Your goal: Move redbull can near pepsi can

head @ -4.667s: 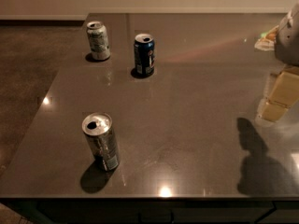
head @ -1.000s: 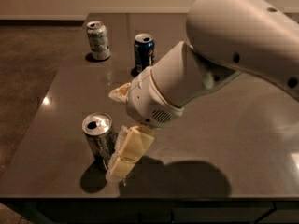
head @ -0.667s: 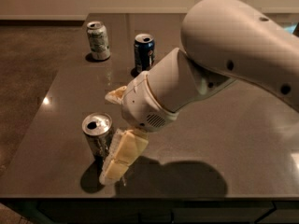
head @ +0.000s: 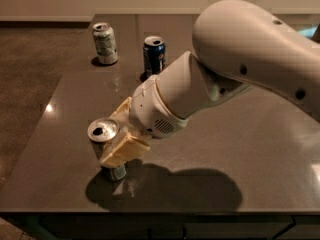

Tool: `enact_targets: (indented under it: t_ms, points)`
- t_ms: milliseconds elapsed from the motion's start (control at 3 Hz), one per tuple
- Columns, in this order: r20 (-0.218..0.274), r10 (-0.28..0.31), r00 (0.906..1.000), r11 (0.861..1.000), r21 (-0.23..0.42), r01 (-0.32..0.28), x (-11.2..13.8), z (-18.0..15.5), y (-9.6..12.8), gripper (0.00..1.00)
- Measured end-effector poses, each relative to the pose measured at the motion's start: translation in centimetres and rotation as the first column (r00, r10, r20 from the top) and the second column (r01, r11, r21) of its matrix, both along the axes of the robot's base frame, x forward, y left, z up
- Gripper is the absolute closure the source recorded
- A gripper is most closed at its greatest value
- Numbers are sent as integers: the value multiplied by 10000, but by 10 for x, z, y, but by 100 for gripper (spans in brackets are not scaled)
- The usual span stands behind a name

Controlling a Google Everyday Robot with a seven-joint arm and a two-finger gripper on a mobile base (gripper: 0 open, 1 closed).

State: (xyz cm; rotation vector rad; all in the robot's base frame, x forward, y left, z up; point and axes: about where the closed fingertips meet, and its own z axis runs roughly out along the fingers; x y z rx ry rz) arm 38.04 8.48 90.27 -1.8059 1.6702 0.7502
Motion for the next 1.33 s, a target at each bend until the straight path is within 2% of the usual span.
enact_targets:
  t_ms: [667,1000,1333]
  points:
    - [-217,-297,9993,9981,533,309,9,13,-7,87]
    - [-206,-1019,9946,9926,642,1030,32,24,-20,100]
    - [-114,-2112,9774,9753,636,2115,66,35,-40,100]
